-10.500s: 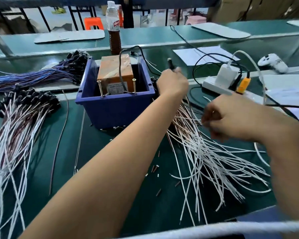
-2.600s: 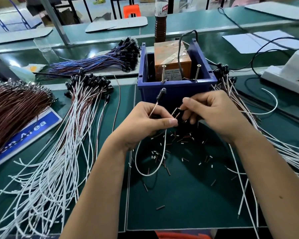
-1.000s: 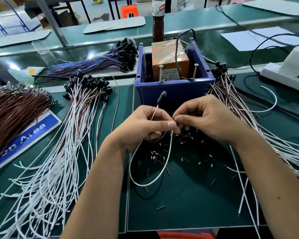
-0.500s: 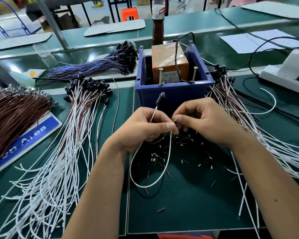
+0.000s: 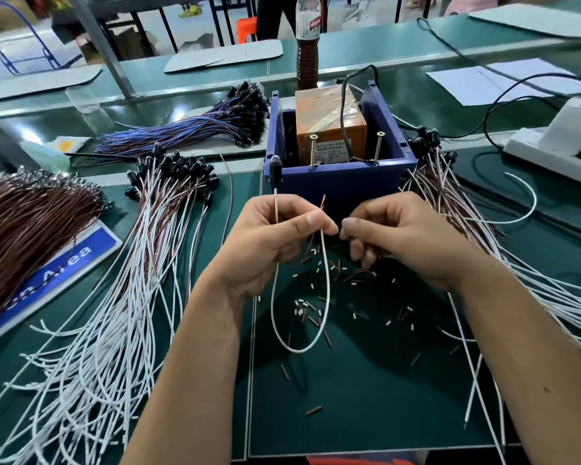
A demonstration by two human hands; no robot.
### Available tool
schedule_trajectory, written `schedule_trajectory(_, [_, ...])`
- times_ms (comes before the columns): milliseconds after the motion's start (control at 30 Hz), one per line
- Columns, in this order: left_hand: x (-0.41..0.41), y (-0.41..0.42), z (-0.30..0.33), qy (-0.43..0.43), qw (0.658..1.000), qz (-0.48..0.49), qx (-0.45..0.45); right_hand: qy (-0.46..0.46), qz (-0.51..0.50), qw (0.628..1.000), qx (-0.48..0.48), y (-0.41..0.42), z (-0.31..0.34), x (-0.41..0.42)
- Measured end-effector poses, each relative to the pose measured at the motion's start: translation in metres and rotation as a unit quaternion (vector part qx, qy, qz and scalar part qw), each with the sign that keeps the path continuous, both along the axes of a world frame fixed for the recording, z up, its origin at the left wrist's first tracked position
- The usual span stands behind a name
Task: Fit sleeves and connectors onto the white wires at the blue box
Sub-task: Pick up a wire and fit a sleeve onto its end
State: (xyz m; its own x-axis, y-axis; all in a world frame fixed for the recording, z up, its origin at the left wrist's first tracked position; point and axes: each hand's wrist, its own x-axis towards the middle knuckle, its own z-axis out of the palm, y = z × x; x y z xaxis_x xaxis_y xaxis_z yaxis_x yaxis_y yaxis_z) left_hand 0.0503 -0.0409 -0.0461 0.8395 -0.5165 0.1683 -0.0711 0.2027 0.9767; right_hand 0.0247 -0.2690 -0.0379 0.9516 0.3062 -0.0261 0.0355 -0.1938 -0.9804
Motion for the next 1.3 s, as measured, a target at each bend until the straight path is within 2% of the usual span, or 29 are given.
schedule_trajectory(167, [-0.002,-0.007,0.002,-0.017,0.998,0.051,-0.032,0.037,0.087,0.987,0.131,0.010,0.005,-0.006])
schedule_trajectory(300, [-0.001,-0.009,0.002,-0.017,0.994,0.104,-0.039,0.025,0.055,0.982,0.178,0.018,0.004,-0.006])
schedule_trajectory(400, [-0.002,-0.011,0.003,-0.033,0.992,0.106,-0.051,0.025,0.018,0.979,0.200,0.027,0.001,-0.006])
schedule_trajectory(633, [-0.006,-0.020,0.007,-0.061,0.987,0.134,-0.062,-0.001,-0.070,0.981,0.180,0.030,-0.001,-0.005])
schedule_trajectory(733, [-0.003,-0.008,0.010,-0.052,0.986,0.156,-0.041,-0.026,-0.109,0.975,0.193,0.024,-0.001,-0.003])
schedule_trajectory(1033, [0.000,-0.007,0.010,-0.062,0.979,0.185,-0.062,-0.192,-0.180,0.950,0.166,0.028,-0.004,-0.004])
schedule_trajectory(1300, [-0.002,-0.020,0.009,-0.039,0.972,0.223,-0.064,-0.223,-0.225,0.941,0.121,0.029,-0.007,-0.002])
